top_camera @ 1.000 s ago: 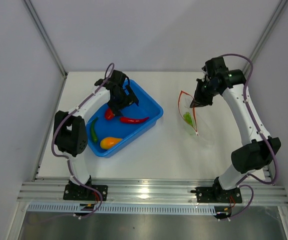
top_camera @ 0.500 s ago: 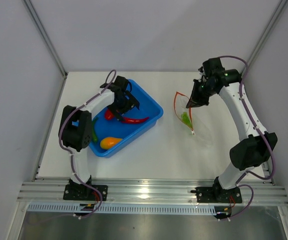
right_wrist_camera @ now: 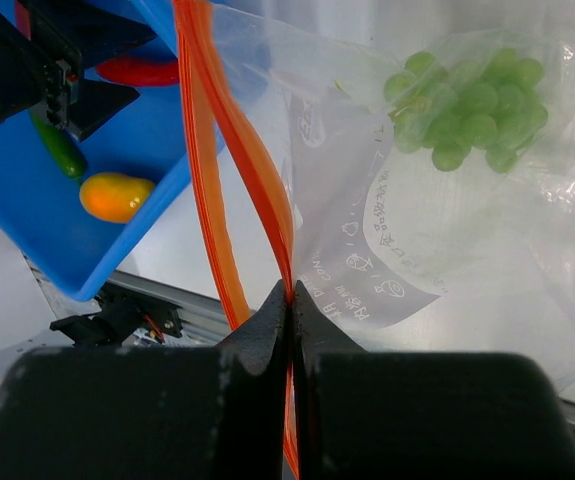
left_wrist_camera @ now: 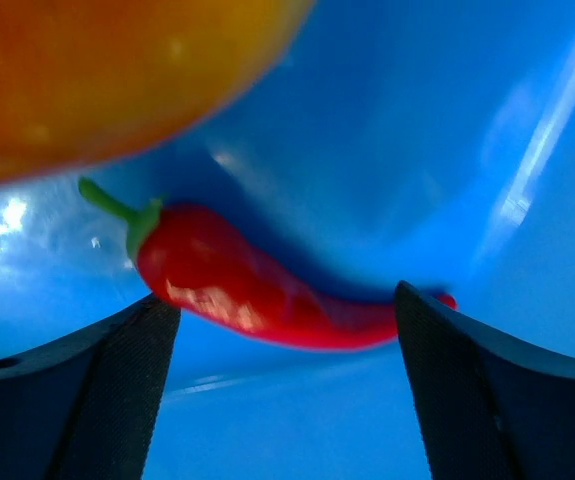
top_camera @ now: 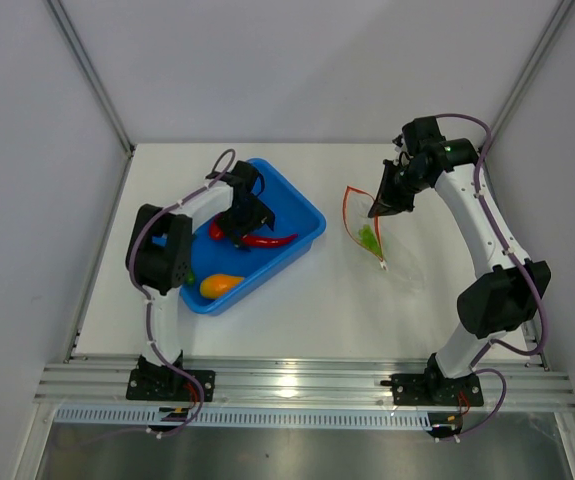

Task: Place the food in the zip-top bag and seal the zipper
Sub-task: Pick up the fake vegetable from the bin.

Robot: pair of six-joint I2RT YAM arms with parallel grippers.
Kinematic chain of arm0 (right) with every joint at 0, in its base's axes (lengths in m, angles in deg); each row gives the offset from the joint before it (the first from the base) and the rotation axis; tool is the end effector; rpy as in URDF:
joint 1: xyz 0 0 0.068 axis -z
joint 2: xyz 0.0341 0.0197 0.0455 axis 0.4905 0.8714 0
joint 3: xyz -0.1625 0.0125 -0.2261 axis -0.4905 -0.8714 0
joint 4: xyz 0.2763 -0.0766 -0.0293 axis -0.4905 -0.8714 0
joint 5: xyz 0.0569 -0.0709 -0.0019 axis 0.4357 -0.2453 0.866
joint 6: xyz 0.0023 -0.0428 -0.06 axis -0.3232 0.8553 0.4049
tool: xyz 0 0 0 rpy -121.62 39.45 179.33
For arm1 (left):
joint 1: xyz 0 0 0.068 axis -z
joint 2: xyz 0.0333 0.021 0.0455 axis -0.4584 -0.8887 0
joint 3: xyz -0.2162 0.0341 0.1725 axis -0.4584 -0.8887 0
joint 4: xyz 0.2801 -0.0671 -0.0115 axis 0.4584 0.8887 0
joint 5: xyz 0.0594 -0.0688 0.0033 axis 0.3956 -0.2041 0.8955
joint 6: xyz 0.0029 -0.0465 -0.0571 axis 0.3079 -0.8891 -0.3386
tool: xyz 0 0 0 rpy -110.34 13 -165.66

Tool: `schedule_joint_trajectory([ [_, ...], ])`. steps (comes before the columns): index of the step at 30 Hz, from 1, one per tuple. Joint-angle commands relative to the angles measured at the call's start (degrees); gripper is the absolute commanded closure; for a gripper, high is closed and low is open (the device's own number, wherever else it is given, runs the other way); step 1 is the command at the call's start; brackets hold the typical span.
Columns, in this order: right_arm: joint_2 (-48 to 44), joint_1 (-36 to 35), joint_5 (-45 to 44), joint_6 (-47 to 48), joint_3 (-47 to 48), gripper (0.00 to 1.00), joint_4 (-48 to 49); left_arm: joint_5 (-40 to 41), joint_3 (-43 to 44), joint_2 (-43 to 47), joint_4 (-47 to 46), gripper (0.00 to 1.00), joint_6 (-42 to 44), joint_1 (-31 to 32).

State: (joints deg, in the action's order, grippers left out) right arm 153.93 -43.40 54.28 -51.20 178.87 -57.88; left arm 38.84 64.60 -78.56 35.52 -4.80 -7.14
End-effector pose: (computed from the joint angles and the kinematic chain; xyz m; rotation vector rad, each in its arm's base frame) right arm 0.3625 0.1105 0.3543 0.1302 2.7292 0.6305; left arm 0.4214 -0.1565 0.1412 -1.0801 2.7602 -0.2746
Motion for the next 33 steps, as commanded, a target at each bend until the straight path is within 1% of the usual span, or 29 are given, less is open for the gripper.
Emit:
schedule_joint_trajectory([
  [1, 0.37, -0.04, -0.59, -0.31, 0.49, 1.0, 0.76, 1.28, 1.15, -1.19, -0.81, 0.14, -1.51, -0.81],
  [5, 0.28, 0.13, -0.86, -0.23, 0.41, 1.0, 0.68, 1.36, 2.37, -2.68, -0.82, 0.16, -1.16, -0.98],
  [9, 0.28, 0.22, -1.04, -0.22, 0.49, 1.0, 0.67, 1.1, 2.46, -3.82, -1.08, 0.25, -0.9, -1.07],
  [10, 0.37, 0.31, -1.03, -0.14, 0.49, 1.0, 0.76, 1.01, 2.38, -3.91, -1.17, 0.29, -0.63, -1.07],
  [11, 0.37, 0.31, -1.03, -0.22, 0.58, 1.0, 0.76, 1.1, 2.37, -3.82, -1.52, 0.38, -0.37, -1.07],
  [13, 0.28, 0.4, -1.03, -0.14, 0.67, 1.0, 0.76, 0.93, 2.02, -3.65, -1.61, 0.47, 0.16, -1.07],
  [14, 0.2, 0.4, -1.03, -0.22, 0.67, 1.0, 0.76, 0.93, 1.94, -3.56, -1.69, 0.53, 0.33, -1.07],
  [16, -0.07, 0.31, -1.21, -0.22, 0.5, 1.0, 0.85, 0.93, 1.5, -3.3, -1.61, 0.59, 0.6, -1.07],
  [17, -0.24, 0.4, -1.3, -0.14, 0.49, 1.0, 0.85, 0.93, 1.41, -2.86, -1.87, 0.65, 0.77, -1.07],
  [20, -0.86, 0.4, -1.56, -0.14, -0.21, 1.0, 1.38, 0.92, 0.01, -1.72, -2.84, 0.74, 1.39, -1.07],
  [23, -1.91, 0.31, -2.0, -0.23, -1.52, 1.0, 2.43, 1.28, 0.26, 0.13, -2.14, 0.76, 2.62, -1.07],
  [26, -3.32, 0.4, -1.74, -0.49, -3.45, 1.0, 3.74, 1.36, 0.18, 3.11, -0.82, 0.75, 3.24, -1.07],
  [33, -7.54, -0.39, 0.02, -1.1, -10.48, 1.0, 8.76, 1.36, 0.35, 13.83, 2.96, 0.75, 4.99, -0.98],
])
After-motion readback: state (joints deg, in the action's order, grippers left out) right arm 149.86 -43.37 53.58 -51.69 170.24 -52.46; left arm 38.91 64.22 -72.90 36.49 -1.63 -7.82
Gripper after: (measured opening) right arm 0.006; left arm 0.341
